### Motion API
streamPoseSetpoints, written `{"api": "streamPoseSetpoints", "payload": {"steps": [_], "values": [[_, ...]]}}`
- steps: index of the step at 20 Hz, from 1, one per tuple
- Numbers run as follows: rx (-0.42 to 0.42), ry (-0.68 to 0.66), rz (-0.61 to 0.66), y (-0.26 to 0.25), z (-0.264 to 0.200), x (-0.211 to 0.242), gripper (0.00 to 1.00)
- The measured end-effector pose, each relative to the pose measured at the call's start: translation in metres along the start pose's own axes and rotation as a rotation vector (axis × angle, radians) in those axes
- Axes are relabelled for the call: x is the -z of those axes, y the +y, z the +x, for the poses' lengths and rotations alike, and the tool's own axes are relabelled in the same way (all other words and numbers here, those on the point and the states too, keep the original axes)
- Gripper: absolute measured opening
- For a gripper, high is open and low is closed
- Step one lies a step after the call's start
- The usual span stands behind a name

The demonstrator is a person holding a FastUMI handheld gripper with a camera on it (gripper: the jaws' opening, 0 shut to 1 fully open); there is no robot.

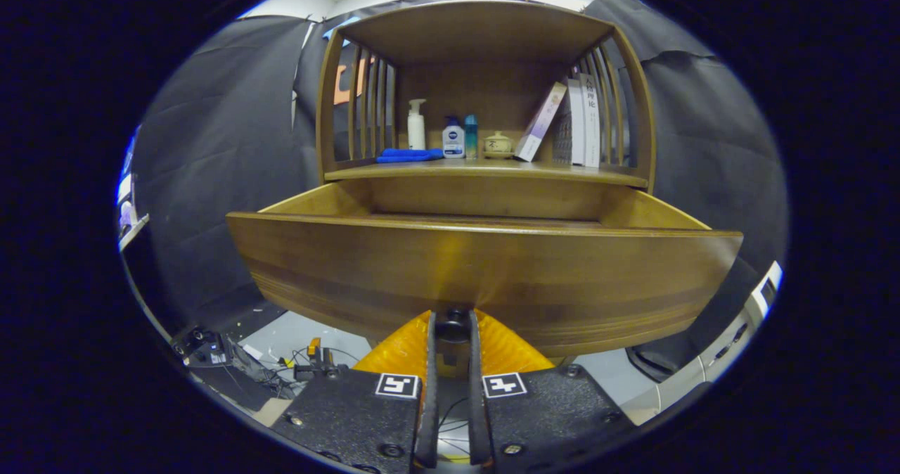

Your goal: Pull open the drawer, take out the items inside it, and place them on the countertop above the cabinet.

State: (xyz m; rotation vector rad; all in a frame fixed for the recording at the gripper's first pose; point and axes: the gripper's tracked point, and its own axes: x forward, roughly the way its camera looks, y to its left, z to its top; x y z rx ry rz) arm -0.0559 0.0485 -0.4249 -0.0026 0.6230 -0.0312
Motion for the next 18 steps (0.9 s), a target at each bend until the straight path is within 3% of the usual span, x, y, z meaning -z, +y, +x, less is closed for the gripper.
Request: {"api": "streamPoseSetpoints", "payload": {"steps": [4, 9, 12, 16, 18], "values": [[-0.008, 0.072, 0.035, 0.001, -0.003, 0.000, 0.20], [-0.031, 0.133, 0.093, 0.002, -0.020, -0.009, 0.31], [-0.186, 0.143, 0.071, 0.028, -0.043, -0.021, 0.32], [-0.236, 0.110, 0.041, 0.030, -0.053, -0.063, 0.49], [-0.226, 0.094, 0.041, 0.024, -0.052, -0.086, 0.62]]}}
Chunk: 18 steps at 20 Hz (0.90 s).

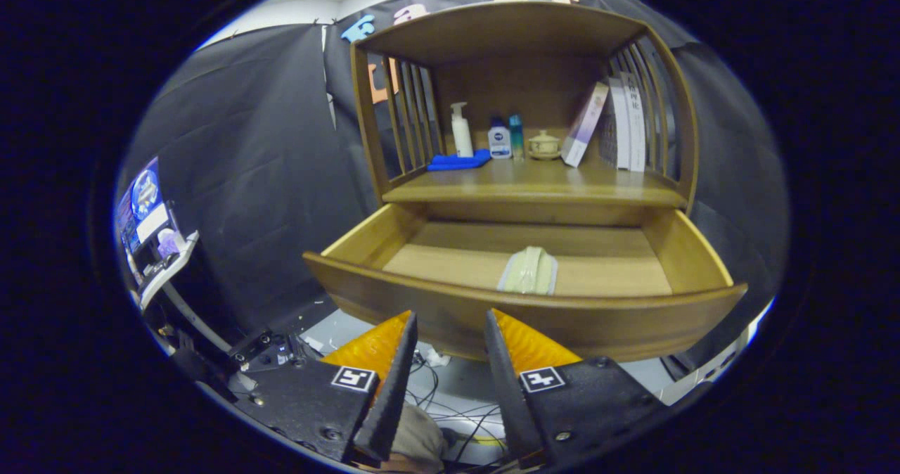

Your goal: Pull open the drawer, take out the items inside it, and place them on the countertop above the cabinet.

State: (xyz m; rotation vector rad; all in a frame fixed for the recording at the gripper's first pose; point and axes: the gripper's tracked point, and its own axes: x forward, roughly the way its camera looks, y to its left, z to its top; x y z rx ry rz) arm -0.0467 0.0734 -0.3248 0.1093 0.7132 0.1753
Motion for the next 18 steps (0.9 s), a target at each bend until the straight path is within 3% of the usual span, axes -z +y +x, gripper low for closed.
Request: {"api": "streamPoseSetpoints", "payload": {"steps": [3, 6, 11, 15, 18], "values": [[-0.007, -0.002, 0.023, -0.006, 0.006, -0.028, 0.75], [-0.015, 0.073, 0.054, -0.020, 0.022, -0.037, 0.74], [0.085, 0.231, 0.025, -0.055, 0.054, -0.039, 0.74], [0.059, 0.365, 0.123, -0.053, 0.081, -0.037, 0.73], [0.109, 0.420, 0.135, -0.069, 0.102, -0.030, 0.72]]}}
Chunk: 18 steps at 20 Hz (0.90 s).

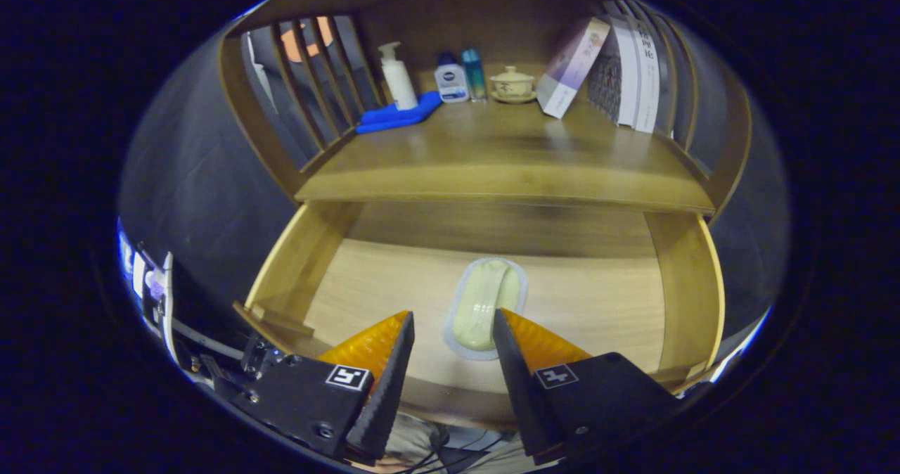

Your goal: Pull open the drawer, take out the items inside it, and place them on the countertop above the cabinet.

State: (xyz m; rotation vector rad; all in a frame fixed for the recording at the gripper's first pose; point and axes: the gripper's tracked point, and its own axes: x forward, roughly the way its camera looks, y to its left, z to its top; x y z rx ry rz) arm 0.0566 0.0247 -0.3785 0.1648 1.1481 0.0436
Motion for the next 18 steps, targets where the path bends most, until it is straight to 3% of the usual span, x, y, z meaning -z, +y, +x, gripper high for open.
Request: {"api": "streamPoseSetpoints", "payload": {"steps": [10, 18], "values": [[0.098, 0.141, 0.062, -0.032, 0.048, -0.001, 0.61], [0.112, 0.210, 0.018, -0.034, 0.065, 0.002, 0.42]]}}
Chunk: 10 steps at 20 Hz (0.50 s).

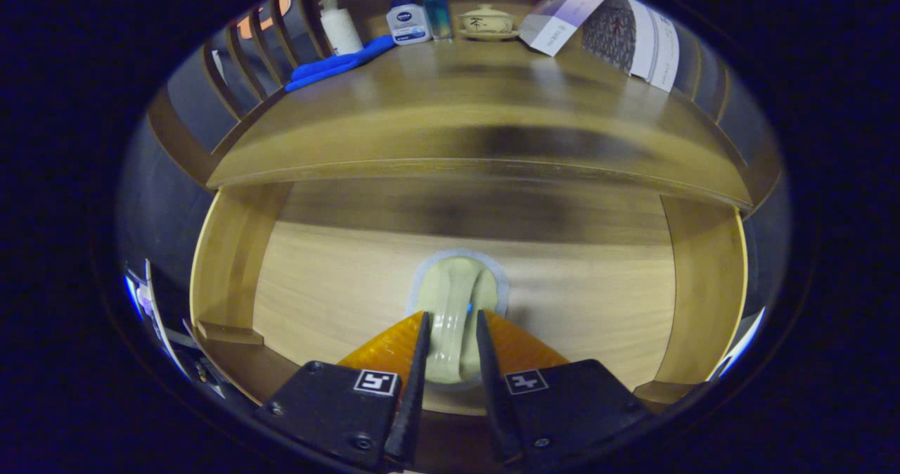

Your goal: Pull open the drawer, take out the items inside it, and place them on the countertop above the cabinet.

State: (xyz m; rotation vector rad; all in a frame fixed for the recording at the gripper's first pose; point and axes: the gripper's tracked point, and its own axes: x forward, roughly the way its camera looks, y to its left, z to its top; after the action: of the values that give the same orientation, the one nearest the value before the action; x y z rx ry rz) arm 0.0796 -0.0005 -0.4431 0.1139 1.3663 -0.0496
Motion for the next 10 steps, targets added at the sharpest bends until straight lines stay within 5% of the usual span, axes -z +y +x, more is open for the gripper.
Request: {"api": "streamPoseSetpoints", "payload": {"steps": [7, 10], "values": [[0.011, -0.008, -0.036, 0.000, 0.000, -0.001, 0.21], [0.030, -0.022, -0.011, -0.006, -0.010, -0.006, 0.19]]}}
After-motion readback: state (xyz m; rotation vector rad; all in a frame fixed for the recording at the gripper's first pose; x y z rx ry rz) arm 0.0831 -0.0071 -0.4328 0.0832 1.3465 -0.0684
